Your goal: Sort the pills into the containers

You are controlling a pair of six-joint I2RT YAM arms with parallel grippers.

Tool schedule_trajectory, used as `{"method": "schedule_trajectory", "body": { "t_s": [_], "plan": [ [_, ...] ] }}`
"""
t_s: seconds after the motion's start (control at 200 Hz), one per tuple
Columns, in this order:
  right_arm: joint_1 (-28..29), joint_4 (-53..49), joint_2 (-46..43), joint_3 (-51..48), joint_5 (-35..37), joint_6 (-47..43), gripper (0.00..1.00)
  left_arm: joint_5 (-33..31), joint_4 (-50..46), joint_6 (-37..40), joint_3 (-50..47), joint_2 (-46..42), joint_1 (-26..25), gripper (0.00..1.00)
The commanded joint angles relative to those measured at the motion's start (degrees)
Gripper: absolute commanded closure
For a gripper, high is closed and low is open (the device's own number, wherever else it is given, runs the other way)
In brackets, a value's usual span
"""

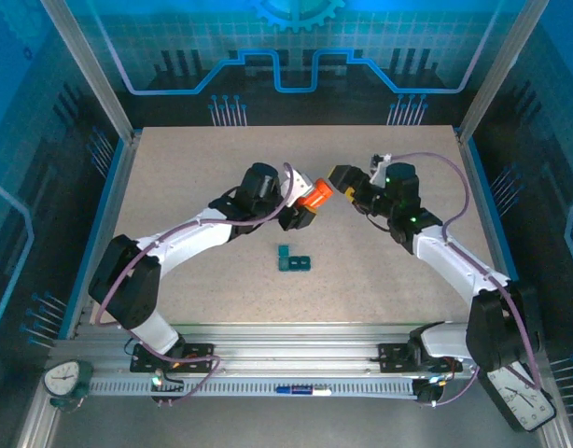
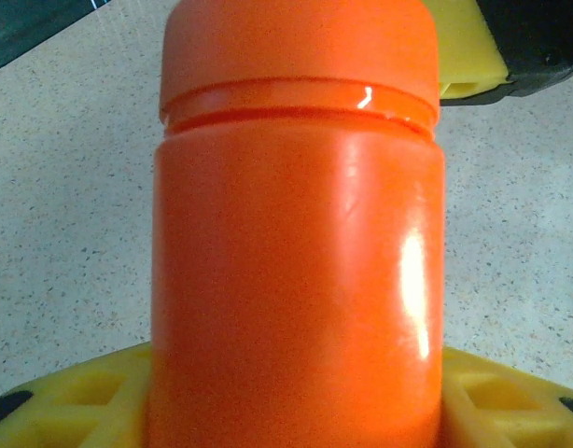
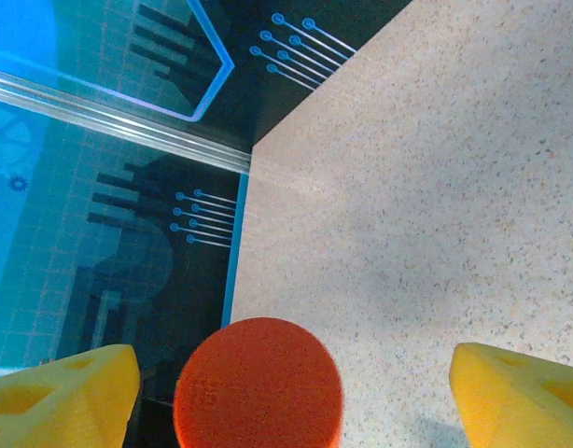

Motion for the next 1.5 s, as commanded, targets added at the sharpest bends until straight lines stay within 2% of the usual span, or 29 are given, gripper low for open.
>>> {"method": "schedule_trajectory", "body": {
  "t_s": [0.0,0.39,0.465,0.665,0.82,0.916,1.031,1.121,1.241,1.281,1.386,1.431,1.491],
  "plan": [
    [1.7,-4.3,1.4,2.8,2.5,-1.1,0.13,-1.9,0.4,2.2,-0.5,0.2,-0.4,1.00],
    [4.6,-1.3,5.1,3.8,0.9,-0.5,0.21,-1.9,0.3,2.1,-0.6,0.2,-0.8,1.00],
    [5.0,-0.8,5.4,3.9,0.8,-0.5,0.28,-2.0,0.5,2.1,-0.9,0.2,-0.9,1.00],
    [5.0,1.3,6.2,3.6,-0.8,-1.0,0.55,-1.6,1.2,1.5,-1.4,-0.2,-0.8,1.00],
    [3.9,8.8,6.6,2.2,-5.1,-4.3,0.60,0.6,1.2,0.6,-1.6,-1.0,-0.6,1.00],
    [1.8,16.7,7.1,0.6,-11.1,-7.8,0.60,6.2,0.5,-1.6,-1.3,-1.8,0.7,1.00],
    [-1.1,25.9,8.0,-2.2,-18.9,-10.0,0.59,17.7,1.4,-6.8,-0.9,-2.6,3.5,1.00],
    [-2.5,29.1,8.7,-2.6,-22.6,-10.4,0.60,22.8,3.0,-10.3,-0.7,-2.7,4.4,1.00],
    [-2.6,29.2,9.2,-1.7,-23.5,-8.7,0.56,22.9,3.4,-11.1,-0.5,-2.6,4.4,1.00],
    [-2.5,28.8,9.1,-1.3,-23.3,-7.8,0.49,22.1,3.2,-10.8,-0.4,-2.4,4.4,1.00],
    [-2.6,24.9,7.2,-0.7,-19.8,-5.8,0.23,19.2,1.2,-8.8,0.2,-1.9,4.4,1.00],
    [-2.6,22.4,5.9,-0.5,-17.8,-5.5,0.18,17.4,0.6,-7.9,0.2,-1.9,4.3,1.00],
    [-2.6,16.2,4.3,-0.1,-14.1,-5.3,0.16,14.9,0.2,-6.3,0.0,-2.0,3.9,1.00]
  ]
}}
